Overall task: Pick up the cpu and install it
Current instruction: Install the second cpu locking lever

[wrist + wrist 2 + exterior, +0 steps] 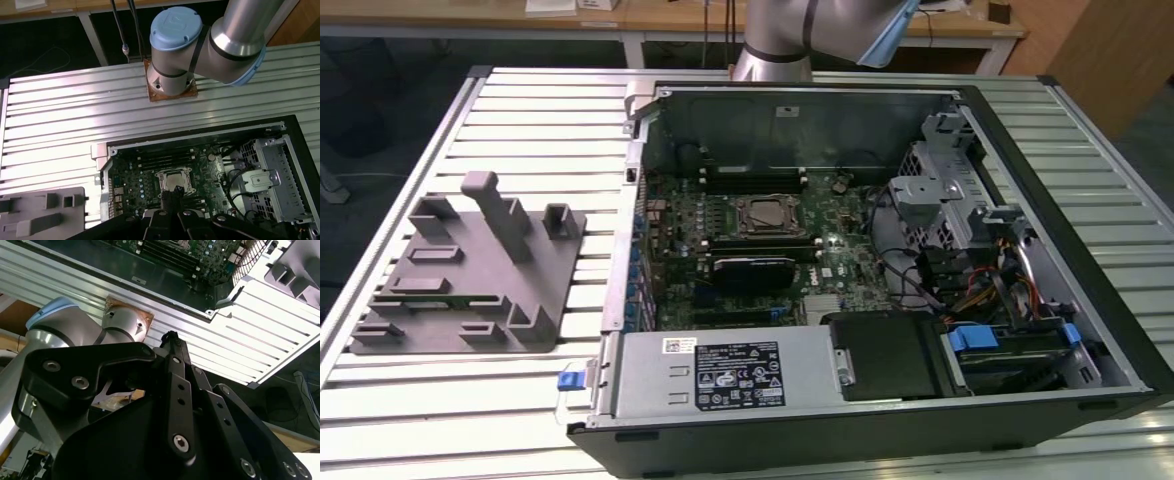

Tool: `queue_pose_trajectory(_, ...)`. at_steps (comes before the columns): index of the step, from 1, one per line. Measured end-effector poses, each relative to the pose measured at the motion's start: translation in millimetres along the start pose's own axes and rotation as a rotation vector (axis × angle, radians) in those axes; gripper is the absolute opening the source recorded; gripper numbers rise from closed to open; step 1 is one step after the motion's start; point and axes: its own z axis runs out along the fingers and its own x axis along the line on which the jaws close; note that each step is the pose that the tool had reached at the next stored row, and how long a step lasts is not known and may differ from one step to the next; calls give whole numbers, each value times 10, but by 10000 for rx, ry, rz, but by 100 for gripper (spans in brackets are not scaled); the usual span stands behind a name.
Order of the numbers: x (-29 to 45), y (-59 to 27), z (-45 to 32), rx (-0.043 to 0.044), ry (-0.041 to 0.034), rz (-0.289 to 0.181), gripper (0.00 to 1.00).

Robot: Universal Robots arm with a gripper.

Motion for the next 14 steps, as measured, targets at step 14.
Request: queue_pose_trajectory(14, 1, -77, 209, -1, -2, 4, 11)
